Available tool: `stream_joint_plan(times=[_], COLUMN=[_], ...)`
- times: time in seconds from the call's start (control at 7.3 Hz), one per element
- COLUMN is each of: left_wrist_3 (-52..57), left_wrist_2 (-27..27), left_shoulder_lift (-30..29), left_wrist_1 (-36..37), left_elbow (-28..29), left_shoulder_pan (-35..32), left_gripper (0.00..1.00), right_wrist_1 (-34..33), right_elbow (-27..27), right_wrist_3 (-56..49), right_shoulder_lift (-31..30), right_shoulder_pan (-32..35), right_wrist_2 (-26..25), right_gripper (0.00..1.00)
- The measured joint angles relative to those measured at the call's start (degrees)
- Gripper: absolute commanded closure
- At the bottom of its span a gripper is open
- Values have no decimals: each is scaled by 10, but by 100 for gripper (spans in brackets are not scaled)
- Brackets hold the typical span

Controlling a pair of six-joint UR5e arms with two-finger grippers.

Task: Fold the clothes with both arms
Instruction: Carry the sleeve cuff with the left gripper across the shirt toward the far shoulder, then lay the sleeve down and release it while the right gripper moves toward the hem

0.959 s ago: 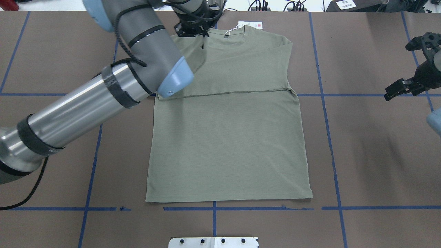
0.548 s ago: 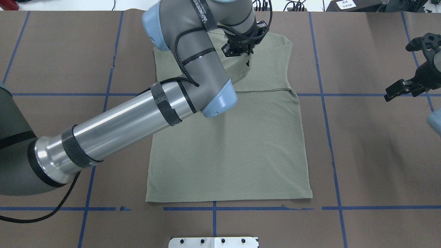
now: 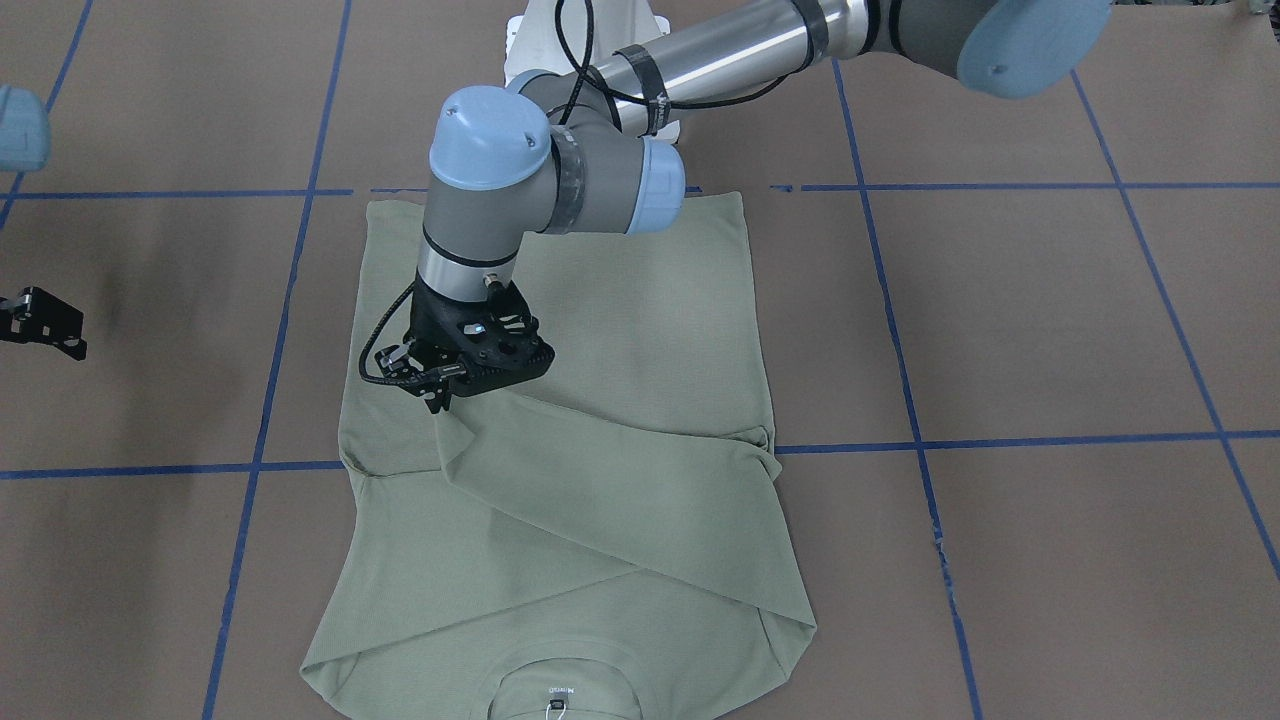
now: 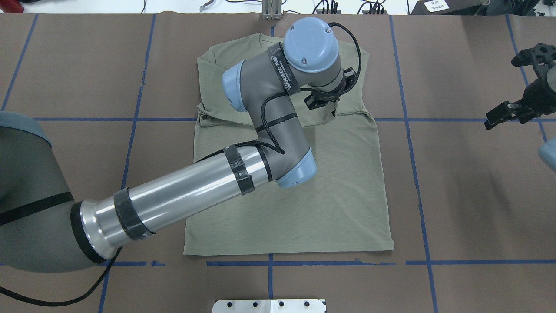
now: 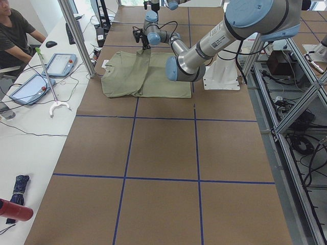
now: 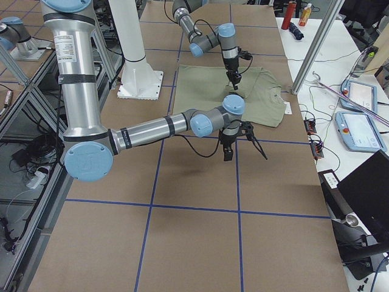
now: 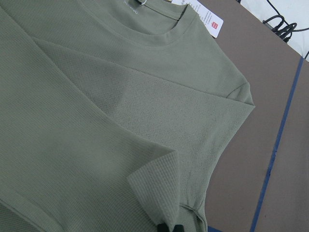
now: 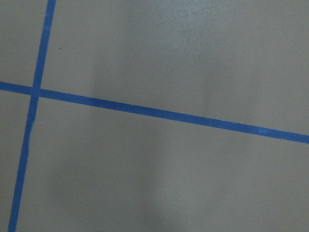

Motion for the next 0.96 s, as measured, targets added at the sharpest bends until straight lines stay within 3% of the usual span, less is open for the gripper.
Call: stream_joint_plan(times=[0.27, 0.55, 0.96], left_wrist_3=[-48, -12, 51], left_wrist_2=[60, 100, 92], left_shoulder_lift=[-20, 13, 54], left_wrist_1=[-62, -139, -143], left_elbow=[32, 34, 4], left_shoulder_pan=[41, 49, 28], left_gripper=[0, 0, 0], right_wrist_1=[0, 0, 2], right_elbow=[2, 3, 13], right_wrist_3=[2, 4, 16], right_shoulder_lift=[2, 4, 6], right_shoulder_pan=[0, 0, -1], right_wrist_2=[1, 11, 26], right_gripper=[0, 0, 0])
